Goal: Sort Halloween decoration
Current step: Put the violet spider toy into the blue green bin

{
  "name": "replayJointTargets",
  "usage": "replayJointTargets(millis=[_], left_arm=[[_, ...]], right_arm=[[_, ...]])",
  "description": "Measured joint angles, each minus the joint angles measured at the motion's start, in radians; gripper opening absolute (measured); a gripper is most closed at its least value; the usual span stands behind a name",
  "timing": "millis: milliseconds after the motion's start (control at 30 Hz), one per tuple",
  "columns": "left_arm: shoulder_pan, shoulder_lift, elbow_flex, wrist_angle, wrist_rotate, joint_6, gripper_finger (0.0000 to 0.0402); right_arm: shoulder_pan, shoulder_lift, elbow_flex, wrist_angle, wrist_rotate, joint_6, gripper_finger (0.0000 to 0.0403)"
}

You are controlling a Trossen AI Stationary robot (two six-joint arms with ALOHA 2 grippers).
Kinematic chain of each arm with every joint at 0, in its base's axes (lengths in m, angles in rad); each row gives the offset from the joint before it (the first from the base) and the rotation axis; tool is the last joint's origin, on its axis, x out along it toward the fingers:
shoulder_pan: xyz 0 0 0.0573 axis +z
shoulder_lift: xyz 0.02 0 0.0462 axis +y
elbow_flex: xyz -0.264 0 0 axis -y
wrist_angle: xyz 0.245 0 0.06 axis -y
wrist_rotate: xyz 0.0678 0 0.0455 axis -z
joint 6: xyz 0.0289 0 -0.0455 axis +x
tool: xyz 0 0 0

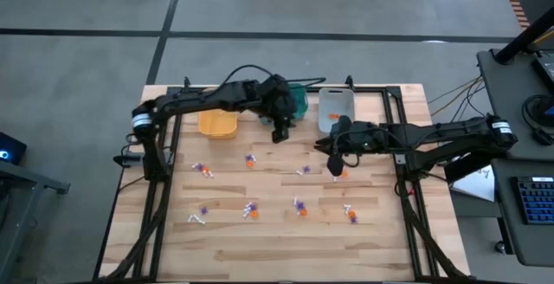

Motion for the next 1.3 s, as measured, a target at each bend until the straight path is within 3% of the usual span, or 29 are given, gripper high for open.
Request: replayJointTargets(millis=[400, 600, 867, 1300], left_arm=[[-0.07, -0.367, -0.552, 0.327, -0.028, -0.155, 0.0096], [-0.121, -0.456, -0.753, 0.556, -0.064, -0.168, 0.0095], [-0.151, -0.42, -0.915, 0.921, -0.063, -0.179, 0.0095], [-0.156, -0.22, -0.918, 1.192, -0.062, -0.202, 0.0095]], right_arm=[[-0.001, 0.099, 0.0, -0.001, 0.0, 0.057, 0.0068], [-0.001, 0.128, 0.0, -0.026, -0.001, 0.155, 0.0068], [-0.001, 0.2, 0.0, -0.065, -0.035, 0.262, 0.0068], [0.0, 0.277, 0.0, -0.246, -0.107, 0.446, 0.0068]])
